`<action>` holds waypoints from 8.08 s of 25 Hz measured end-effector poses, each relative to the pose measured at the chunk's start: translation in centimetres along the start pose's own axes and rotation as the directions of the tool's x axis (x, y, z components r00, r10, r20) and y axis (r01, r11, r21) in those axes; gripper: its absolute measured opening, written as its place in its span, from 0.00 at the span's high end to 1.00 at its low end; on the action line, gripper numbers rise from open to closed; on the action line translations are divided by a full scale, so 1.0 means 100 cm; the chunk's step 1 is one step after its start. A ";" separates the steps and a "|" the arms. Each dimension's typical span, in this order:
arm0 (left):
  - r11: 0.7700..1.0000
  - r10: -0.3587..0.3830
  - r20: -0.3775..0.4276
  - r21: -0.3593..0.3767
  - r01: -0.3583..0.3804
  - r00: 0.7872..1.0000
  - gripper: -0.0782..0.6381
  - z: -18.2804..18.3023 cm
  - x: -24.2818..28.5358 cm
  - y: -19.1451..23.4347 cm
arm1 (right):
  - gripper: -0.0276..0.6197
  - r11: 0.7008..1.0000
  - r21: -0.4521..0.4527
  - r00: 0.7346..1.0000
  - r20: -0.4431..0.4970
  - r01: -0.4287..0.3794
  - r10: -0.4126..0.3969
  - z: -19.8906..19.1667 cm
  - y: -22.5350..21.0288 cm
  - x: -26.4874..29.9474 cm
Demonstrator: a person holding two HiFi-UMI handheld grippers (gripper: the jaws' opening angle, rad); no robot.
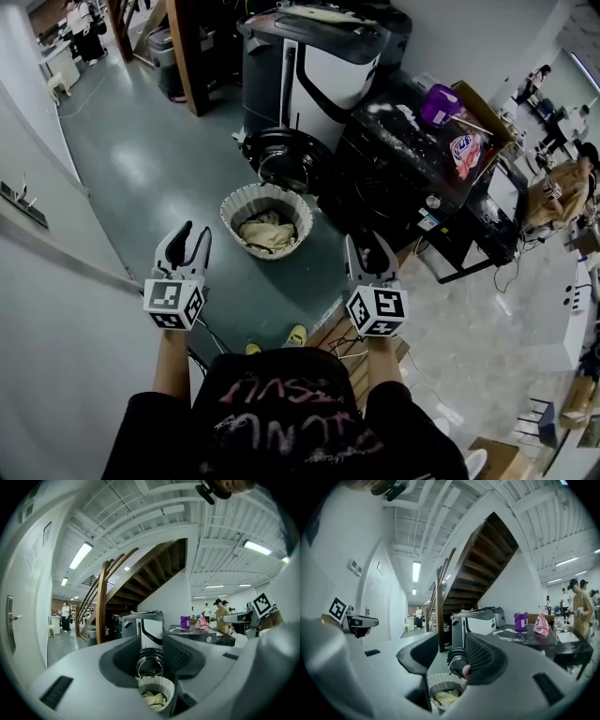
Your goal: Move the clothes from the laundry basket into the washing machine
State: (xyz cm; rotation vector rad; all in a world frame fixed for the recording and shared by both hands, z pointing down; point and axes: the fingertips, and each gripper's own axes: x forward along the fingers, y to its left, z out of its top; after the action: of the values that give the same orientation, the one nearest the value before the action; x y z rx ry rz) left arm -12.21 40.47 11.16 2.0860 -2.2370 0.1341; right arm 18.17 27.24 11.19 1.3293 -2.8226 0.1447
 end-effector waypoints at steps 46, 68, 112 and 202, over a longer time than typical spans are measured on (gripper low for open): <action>0.999 -0.008 -0.054 0.043 0.010 0.998 0.59 0.001 0.095 -0.068 | 0.52 0.992 0.096 0.996 0.049 -0.077 0.072 -0.009 -0.103 0.064; 0.995 -0.100 -0.111 -0.041 0.096 0.989 0.59 -0.033 0.230 0.038 | 0.53 0.996 0.086 0.999 -0.048 0.010 -0.006 -0.038 -0.089 0.204; 0.982 -0.146 -0.374 -0.167 0.088 0.916 0.59 -0.128 0.397 0.156 | 0.53 0.990 0.135 0.940 -0.329 -0.050 0.092 -0.131 -0.079 0.416; 0.506 -0.307 -0.908 0.098 0.857 0.285 0.48 -0.727 0.454 0.048 | 0.35 0.587 -0.010 0.229 -0.926 -0.810 0.300 -0.752 0.006 0.407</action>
State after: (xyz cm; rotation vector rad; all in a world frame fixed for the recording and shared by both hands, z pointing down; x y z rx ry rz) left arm -20.29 4.43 88.64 2.2284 -0.6900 1.5543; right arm -9.99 3.25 88.28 -0.1156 -1.9821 0.0380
